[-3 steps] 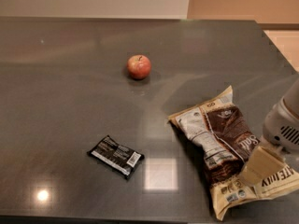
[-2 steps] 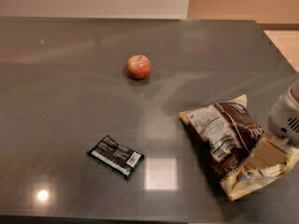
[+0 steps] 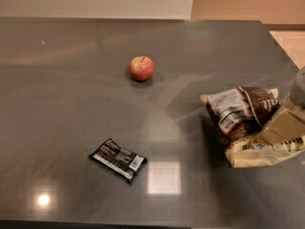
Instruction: Pick brown chip bag
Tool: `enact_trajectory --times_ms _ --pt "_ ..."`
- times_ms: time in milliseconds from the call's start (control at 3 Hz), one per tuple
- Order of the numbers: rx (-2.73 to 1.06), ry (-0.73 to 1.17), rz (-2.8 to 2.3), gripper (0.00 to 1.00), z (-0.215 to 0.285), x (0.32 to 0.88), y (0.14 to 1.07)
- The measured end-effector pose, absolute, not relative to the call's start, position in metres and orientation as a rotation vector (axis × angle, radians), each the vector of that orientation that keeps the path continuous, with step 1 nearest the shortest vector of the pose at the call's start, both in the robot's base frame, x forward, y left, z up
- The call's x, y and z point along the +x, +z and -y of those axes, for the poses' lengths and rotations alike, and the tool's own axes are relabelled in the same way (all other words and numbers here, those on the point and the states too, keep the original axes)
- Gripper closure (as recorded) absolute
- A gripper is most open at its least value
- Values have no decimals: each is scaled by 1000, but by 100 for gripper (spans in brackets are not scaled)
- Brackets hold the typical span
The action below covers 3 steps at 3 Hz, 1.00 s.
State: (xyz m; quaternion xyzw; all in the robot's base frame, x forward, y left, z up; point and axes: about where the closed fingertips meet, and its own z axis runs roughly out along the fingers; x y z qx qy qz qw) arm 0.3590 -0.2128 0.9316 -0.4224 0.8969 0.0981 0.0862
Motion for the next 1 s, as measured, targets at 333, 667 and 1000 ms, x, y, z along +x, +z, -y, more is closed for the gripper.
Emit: enact_trajectory --times_ms 333,667,1000 --pt "-1276 291 -2602 100 208 366 961" --pt "-1303 272 -2510 100 200 372 1002" --pt "-1297 242 -2438 100 200 378 1039"
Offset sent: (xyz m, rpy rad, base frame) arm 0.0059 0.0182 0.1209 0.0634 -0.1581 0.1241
